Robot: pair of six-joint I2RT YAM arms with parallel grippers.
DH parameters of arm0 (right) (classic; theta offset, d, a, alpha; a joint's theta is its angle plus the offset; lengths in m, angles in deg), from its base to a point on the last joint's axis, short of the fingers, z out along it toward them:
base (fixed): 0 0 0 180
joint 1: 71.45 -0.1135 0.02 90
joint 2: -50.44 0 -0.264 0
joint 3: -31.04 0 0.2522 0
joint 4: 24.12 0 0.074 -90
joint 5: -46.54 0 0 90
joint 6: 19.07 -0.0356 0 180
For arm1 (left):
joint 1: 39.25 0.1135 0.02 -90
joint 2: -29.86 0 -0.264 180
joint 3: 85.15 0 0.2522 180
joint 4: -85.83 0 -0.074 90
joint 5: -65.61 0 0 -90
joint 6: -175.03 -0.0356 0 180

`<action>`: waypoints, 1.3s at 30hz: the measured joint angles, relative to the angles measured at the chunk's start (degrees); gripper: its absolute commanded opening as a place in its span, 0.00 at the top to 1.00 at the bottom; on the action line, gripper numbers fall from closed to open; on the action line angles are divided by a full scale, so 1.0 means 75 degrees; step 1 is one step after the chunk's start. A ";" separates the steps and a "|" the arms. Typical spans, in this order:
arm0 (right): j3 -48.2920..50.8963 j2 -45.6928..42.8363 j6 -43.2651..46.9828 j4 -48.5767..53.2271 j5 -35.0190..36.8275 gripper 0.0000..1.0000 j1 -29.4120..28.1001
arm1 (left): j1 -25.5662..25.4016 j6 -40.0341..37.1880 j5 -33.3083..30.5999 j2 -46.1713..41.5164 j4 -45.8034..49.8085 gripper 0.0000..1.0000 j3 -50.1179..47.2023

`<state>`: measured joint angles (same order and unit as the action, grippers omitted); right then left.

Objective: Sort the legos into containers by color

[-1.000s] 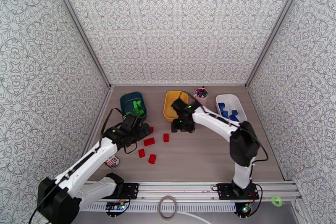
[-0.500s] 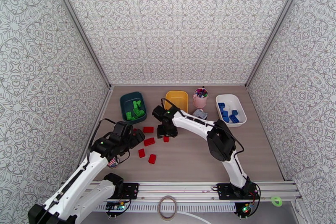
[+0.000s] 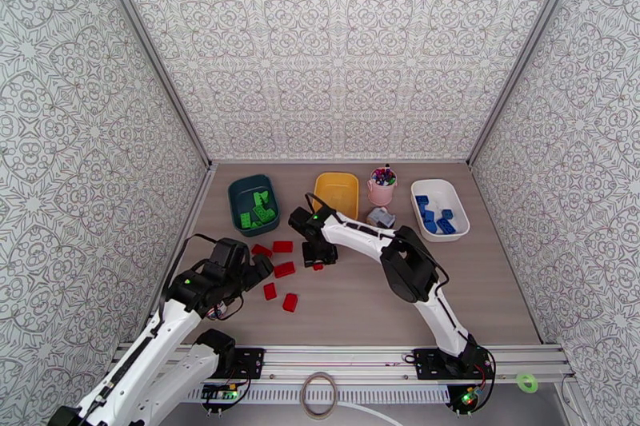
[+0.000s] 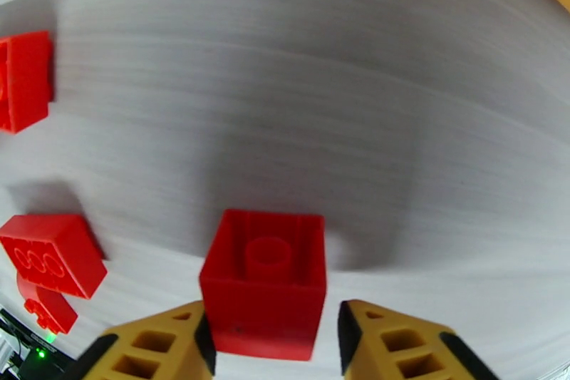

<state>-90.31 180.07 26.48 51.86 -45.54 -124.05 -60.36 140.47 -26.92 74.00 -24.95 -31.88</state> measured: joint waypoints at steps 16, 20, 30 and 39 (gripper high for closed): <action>0.0012 -0.0653 0.0160 0.0020 0.0085 0.80 0.0038 | -0.0291 0.0009 0.0335 0.0883 -0.0699 0.01 -0.0006; 0.0003 -0.0956 0.0274 0.0105 0.0085 0.80 0.0221 | -0.0545 0.0009 0.0338 0.1655 -0.1107 0.01 0.0300; -0.1087 -0.1014 0.0659 0.0542 0.0052 0.79 0.1556 | -0.0731 -0.0493 0.0393 0.3590 -0.1953 0.01 0.2124; -0.5152 0.0554 0.1055 0.1422 -0.0187 0.60 0.2777 | -0.0731 -0.1437 0.0385 0.4648 -0.1883 0.01 0.3940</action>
<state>-128.95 184.22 34.39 62.53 -46.94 -103.22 -65.84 129.70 -24.03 108.86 -39.07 -2.33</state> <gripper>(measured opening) 0.343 0.993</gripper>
